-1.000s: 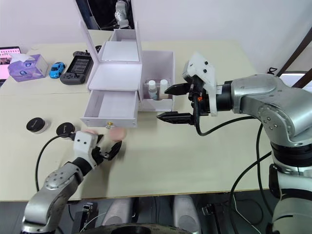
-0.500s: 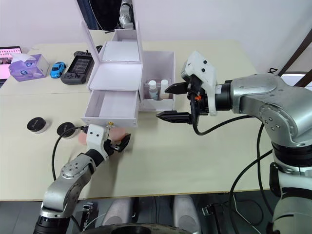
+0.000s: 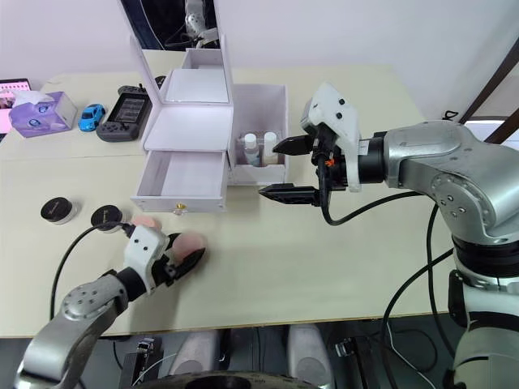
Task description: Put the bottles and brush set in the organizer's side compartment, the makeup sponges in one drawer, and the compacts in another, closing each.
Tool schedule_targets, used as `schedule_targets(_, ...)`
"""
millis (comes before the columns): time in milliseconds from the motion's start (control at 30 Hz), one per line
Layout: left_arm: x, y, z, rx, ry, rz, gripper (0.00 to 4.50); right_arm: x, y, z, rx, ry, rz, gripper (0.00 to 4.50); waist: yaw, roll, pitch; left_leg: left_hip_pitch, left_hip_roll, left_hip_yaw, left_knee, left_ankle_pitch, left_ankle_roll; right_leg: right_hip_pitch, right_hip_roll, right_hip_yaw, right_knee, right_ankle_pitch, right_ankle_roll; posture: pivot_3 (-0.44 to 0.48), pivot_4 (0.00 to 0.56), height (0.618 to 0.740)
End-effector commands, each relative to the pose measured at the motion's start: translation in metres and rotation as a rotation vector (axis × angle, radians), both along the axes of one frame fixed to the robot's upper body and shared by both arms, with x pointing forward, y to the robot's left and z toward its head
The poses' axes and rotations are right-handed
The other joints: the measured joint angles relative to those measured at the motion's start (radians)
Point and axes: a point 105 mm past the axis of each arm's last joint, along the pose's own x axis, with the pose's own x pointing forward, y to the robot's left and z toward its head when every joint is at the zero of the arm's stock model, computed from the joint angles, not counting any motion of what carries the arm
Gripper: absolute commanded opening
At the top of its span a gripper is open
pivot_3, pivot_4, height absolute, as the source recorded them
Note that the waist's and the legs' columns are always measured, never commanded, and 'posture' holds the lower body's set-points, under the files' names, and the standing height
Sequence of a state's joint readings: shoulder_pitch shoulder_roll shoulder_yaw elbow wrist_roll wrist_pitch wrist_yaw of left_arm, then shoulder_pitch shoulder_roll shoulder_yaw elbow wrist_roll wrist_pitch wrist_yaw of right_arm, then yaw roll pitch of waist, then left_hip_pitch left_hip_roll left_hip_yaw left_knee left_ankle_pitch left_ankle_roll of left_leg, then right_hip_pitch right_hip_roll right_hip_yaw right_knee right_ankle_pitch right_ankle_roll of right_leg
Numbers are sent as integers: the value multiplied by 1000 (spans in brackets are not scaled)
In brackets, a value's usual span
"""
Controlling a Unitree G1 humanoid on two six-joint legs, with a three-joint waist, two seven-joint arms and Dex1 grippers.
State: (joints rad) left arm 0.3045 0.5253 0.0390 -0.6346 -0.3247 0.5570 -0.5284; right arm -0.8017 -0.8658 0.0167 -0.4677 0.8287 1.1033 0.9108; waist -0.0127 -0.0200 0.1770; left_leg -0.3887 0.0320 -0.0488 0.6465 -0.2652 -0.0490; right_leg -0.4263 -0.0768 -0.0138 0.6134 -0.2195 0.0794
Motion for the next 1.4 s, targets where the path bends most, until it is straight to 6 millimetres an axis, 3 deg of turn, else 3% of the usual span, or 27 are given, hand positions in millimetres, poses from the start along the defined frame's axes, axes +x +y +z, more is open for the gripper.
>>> schedule_targets(33, -22, -4, 27, -57, -35, -160, 2678, -12, 2, 9, 15, -10, 90, 4500, 2, 0, 0, 0, 0, 0, 0, 0, 0, 0, 0, 0, 0, -1, 1, 0, 150, 740)
schedule_targets(167, -50, 4, 58, -106, -14, -331, 2678, -19, 0, 9, 20, 29, 157, 4500, 1, 0, 1, -1, 0, 1, 1, 0, 0, -1, -1, 0, -1, -2, 3, 0, 150, 740)
schedule_targets(267, -53, 11, 91, -161, -17, -421, 2678, -20, 0, 9, 28, 30, 180, 4500, 3, 1, 1, -1, 0, 1, 1, 0, 0, -1, -2, 0, -1, -2, 4, 0, 150, 740)
schedule_targets(467, -15, 24, 150, -130, -140, -416, 2678, -20, 1, 11, 49, 15, 181, 4500, 0, 1, 2, -1, 0, 1, 1, 0, 0, 0, -1, -1, -1, -2, 4, 0, 150, 740)
schedule_targets(633, 24, 28, 172, -79, -166, -354, 2678, -21, -3, 17, 69, 14, 148, 4500, -1, 1, 2, -1, 0, 1, -1, 0, 0, 0, -1, 0, -1, 0, 1, 0, 150, 740)
schedule_targets(933, 92, 41, 165, 80, -134, -208, 2678, -16, -13, 27, 80, -41, 36, 4500, -1, 0, 3, -1, 0, 1, -1, 0, 0, 0, 1, 1, 0, -1, 1, 0, 150, 740)
schedule_targets(1067, 100, 35, 153, 98, -91, -239, 2678, -18, -13, 26, 81, -52, 18, 4500, -2, -1, 3, -1, 0, 1, -1, 0, 0, -1, 1, 1, 0, -1, 2, 0, 150, 740)
schedule_targets(1400, 104, 34, 144, 114, -72, -251, 2678, -19, -18, 26, 86, -54, -12, 4500, 0, -2, 4, -1, 0, 1, -1, 0, 0, -1, 1, 2, 0, -1, 2, 0, 150, 740)
